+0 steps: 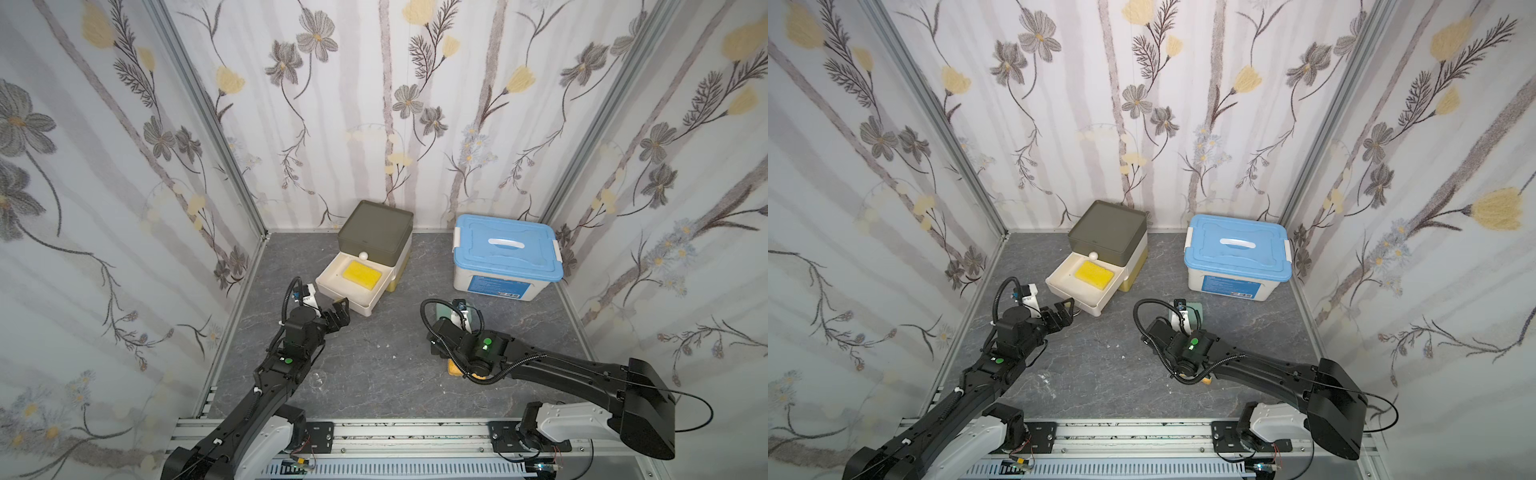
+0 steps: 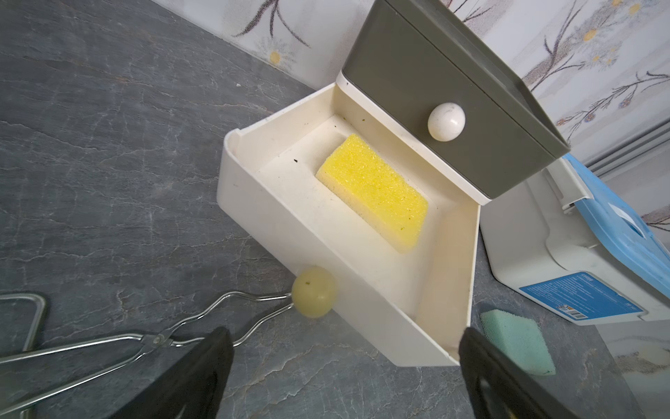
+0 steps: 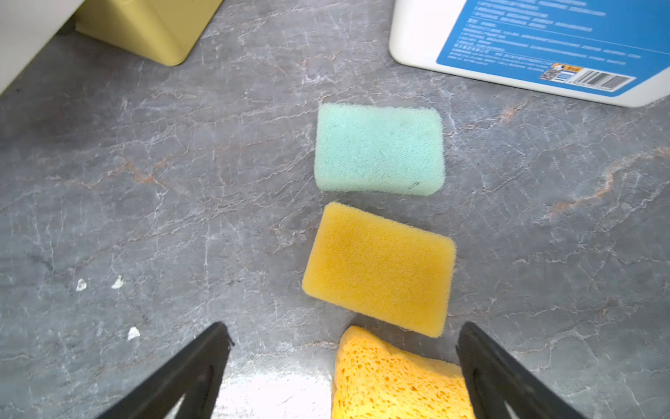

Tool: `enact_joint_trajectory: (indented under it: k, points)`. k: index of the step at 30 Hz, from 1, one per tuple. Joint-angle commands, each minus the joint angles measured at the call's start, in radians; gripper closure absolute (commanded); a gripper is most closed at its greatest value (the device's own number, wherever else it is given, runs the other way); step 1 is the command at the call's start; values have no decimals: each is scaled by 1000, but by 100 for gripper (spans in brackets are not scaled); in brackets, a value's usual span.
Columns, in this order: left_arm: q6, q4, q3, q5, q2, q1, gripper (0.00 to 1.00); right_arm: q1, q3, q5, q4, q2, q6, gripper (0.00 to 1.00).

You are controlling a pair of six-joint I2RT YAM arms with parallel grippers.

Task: Take the sponge out of the drawer
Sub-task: Adjust the sponge at the center of the board.

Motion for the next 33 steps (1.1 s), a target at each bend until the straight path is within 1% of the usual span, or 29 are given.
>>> enact_joint_trajectory:
  k: [1, 6, 9, 11, 13, 15, 17, 21, 24, 28, 29, 30, 33]
  points:
    - [3, 27, 8, -6, 2, 0, 0, -21, -57, -76, -27, -97, 117, 0]
    - [2, 36, 11, -3, 18, 0, 0, -25, -269, -238, 35, -406, 230, 0]
    - [0, 40, 11, 2, 22, 0, 0, -26, -400, -252, 106, -595, 277, 0]
    - [-1, 41, 11, 4, 20, 0, 0, -33, -455, -231, 108, -694, 304, 0]
    - [-1, 39, 10, 5, 13, 1, 0, -49, -481, -221, 84, -760, 313, 0]
    - [-3, 38, 7, 3, 7, 0, 0, -68, -484, -209, 33, -772, 320, 0]
    - [-4, 37, 8, 5, 9, 0, 0, -99, -474, -210, -4, -737, 311, 0]
    - [-4, 34, 8, 3, 6, 0, 0, -187, -467, -262, 20, -614, 240, 0]
    - [-3, 28, 8, -3, 3, 0, 0, -227, -461, -290, 49, -558, 200, 0]
    - [-1, 32, 8, -7, 9, 0, 0, -244, -481, -334, 130, -580, 137, 0]
    - [-2, 33, 9, -7, 13, 0, 0, -245, -494, -360, 164, -592, 119, 0]
    - [-1, 33, 9, -4, 17, 1, 0, -279, -513, -386, 205, -604, 104, 0]
    - [-2, 34, 10, -5, 21, -1, 0, -302, -562, -464, 289, -627, 84, 0]
